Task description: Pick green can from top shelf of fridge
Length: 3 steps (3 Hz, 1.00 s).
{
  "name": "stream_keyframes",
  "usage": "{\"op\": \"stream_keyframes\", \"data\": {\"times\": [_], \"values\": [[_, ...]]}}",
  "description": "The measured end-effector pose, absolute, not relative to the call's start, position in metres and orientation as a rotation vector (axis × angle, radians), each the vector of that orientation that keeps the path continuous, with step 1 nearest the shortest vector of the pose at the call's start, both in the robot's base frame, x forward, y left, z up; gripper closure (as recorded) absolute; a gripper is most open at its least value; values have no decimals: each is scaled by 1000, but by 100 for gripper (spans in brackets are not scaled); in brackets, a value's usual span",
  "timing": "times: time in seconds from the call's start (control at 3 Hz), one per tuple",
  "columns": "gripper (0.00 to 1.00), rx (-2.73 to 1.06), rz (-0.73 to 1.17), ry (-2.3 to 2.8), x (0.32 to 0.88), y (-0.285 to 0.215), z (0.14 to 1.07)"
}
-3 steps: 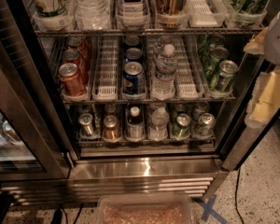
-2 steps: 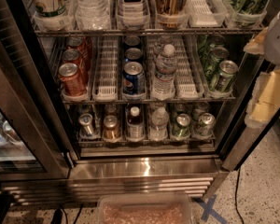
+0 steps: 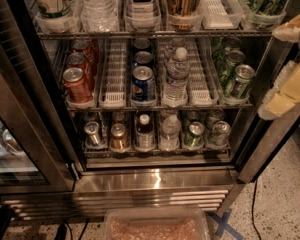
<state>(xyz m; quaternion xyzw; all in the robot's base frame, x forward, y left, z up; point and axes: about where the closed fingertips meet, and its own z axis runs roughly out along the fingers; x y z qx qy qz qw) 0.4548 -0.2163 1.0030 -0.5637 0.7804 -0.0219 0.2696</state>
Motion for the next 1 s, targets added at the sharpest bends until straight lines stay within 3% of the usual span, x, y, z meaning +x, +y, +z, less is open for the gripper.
{"op": "stream_keyframes", "data": {"times": [1.0], "values": [[0,-1327,-62,2026,474,-223,1031]]}}
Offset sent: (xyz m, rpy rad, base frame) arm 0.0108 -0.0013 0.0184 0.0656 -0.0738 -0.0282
